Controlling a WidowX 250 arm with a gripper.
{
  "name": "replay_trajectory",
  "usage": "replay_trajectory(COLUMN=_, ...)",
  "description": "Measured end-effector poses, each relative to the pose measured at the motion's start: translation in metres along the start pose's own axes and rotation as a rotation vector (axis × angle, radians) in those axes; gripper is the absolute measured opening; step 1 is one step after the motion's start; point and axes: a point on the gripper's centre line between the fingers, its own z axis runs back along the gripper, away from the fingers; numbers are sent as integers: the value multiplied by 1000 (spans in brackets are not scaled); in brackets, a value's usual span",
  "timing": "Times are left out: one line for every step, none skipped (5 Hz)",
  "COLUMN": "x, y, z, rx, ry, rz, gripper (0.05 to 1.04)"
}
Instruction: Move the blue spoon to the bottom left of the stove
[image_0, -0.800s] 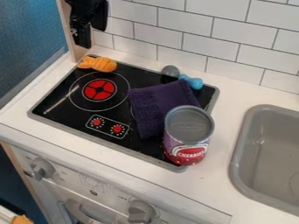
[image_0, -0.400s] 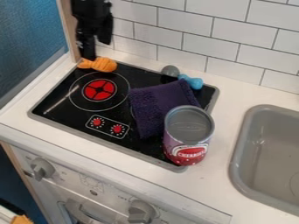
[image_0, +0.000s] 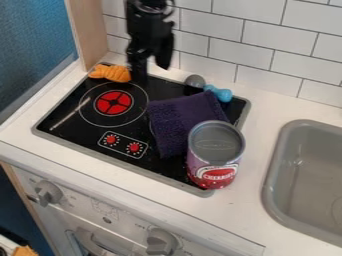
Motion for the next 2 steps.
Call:
replay_trajectory(x=-21, y=-17, z=8, rx=-70, ry=64, rz=-106, gripper=999)
replay_trajectory(x=-36, y=-34, z=13, rx=-151, ry=110, rz=-179, gripper=999)
